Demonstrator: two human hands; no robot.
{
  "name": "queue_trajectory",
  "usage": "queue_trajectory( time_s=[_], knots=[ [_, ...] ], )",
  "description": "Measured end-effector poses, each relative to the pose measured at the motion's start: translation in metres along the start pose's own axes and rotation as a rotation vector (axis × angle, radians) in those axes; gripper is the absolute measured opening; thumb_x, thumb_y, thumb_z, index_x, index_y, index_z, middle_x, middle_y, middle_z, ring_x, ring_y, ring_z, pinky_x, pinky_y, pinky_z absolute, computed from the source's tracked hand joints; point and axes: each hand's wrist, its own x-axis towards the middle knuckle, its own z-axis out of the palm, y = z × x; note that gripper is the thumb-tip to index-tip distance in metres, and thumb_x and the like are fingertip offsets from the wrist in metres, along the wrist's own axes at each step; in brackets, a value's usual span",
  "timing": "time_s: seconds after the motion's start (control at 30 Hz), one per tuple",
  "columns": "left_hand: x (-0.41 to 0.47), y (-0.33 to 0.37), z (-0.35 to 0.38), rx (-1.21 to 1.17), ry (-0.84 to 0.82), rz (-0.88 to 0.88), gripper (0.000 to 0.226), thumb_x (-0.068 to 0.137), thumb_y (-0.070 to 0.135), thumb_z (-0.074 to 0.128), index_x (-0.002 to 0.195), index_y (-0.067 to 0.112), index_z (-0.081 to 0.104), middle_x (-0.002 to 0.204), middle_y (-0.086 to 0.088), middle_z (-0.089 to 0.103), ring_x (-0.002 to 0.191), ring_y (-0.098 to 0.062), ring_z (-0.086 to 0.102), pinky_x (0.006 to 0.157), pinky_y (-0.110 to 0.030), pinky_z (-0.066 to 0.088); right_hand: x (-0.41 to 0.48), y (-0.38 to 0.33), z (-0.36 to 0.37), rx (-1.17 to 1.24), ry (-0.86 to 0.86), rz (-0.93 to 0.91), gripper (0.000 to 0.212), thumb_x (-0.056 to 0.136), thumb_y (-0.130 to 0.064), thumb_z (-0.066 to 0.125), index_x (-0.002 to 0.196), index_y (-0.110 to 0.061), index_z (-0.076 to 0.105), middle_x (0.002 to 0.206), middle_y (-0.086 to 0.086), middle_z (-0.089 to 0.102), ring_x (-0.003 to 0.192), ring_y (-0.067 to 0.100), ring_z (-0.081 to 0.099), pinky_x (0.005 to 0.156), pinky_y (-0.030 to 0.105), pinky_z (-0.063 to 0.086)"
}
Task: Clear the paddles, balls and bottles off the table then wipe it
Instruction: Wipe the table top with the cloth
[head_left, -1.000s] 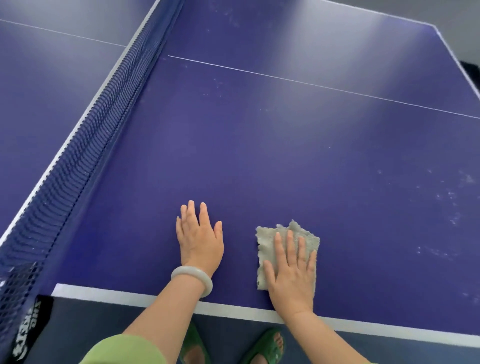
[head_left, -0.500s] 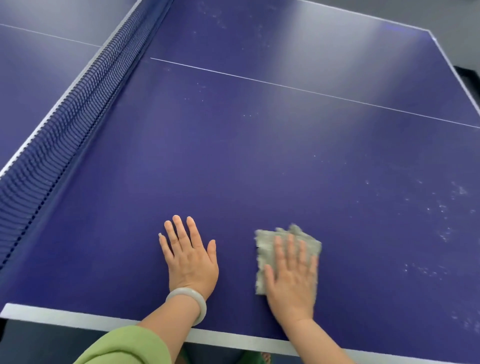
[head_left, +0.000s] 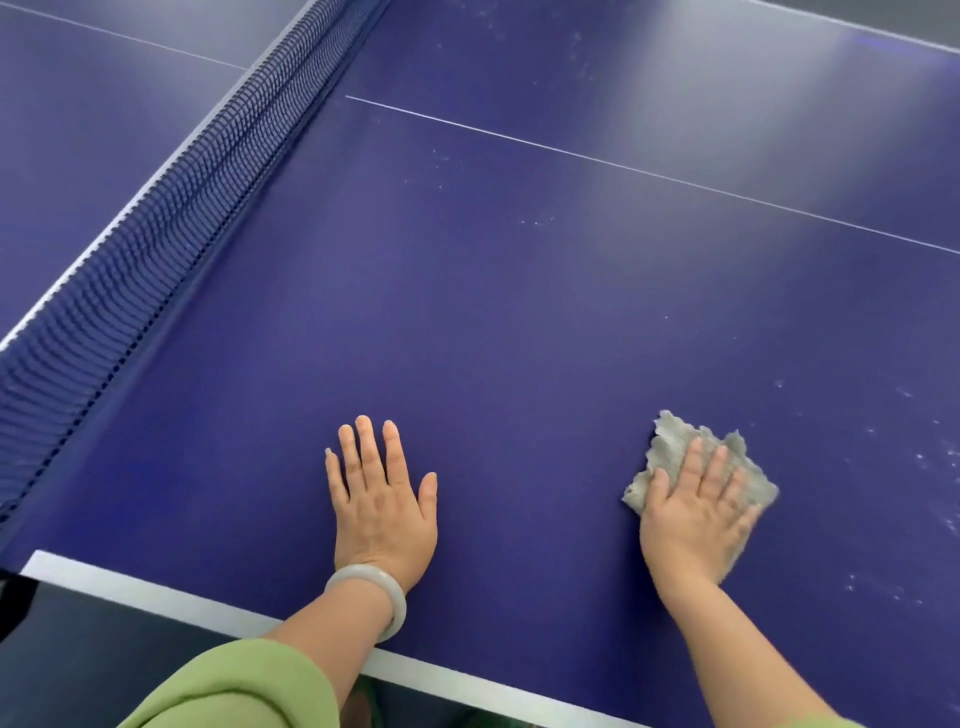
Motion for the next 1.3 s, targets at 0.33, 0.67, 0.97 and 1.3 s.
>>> queue_trajectory(
  time_s=[0.33,0.67,0.97,1.3],
  knots=[
    [0.001,-0.001,0.005,0.001,0.044,0.003,0.075,0.095,0.05,0.018,0.153,0.003,0.024,0.159,-0.023,0.019,0.149,-0.038,0.013,0.12,-0.055,0.012,-0.012,-0.071,0.009,-0.143,0.057,-1.1,0.062,0.098,-0.052,0.028,0.155,-0.031,0.017,0.163,-0.005,0.012,0.151,0.02,0.005,0.119,0.049,0.008],
    [0.0,0.0,0.004,-0.001,0.045,-0.011,0.075,0.094,0.051,0.019,0.152,0.004,0.025,0.159,-0.022,0.02,0.149,-0.038,0.014,0.12,-0.055,0.011,-0.001,-0.003,0.009,0.01,0.104,-0.117,0.062,0.1,-0.04,0.033,0.155,-0.019,0.017,0.162,0.01,0.016,0.148,0.036,0.015,0.117,0.06,0.009],
    [0.0,0.001,0.002,0.031,0.045,-0.024,0.072,0.097,0.05,0.015,0.154,0.006,0.019,0.161,-0.021,0.015,0.15,-0.036,0.009,0.121,-0.053,0.007,-0.049,-0.016,0.02,-0.154,0.105,-1.054,0.061,0.097,-0.046,0.033,0.154,-0.025,0.026,0.161,0.001,0.022,0.15,0.025,0.014,0.116,0.053,0.02],
    [-0.001,0.0,0.001,0.016,-0.013,-0.024,0.075,0.095,0.051,0.019,0.155,0.006,0.013,0.161,-0.022,0.009,0.15,-0.038,0.005,0.121,-0.054,0.005,-0.083,-0.022,0.017,0.014,0.101,-0.102,0.062,0.099,-0.041,0.024,0.156,-0.019,0.013,0.163,0.01,0.011,0.149,0.034,0.011,0.118,0.058,0.009]
  ],
)
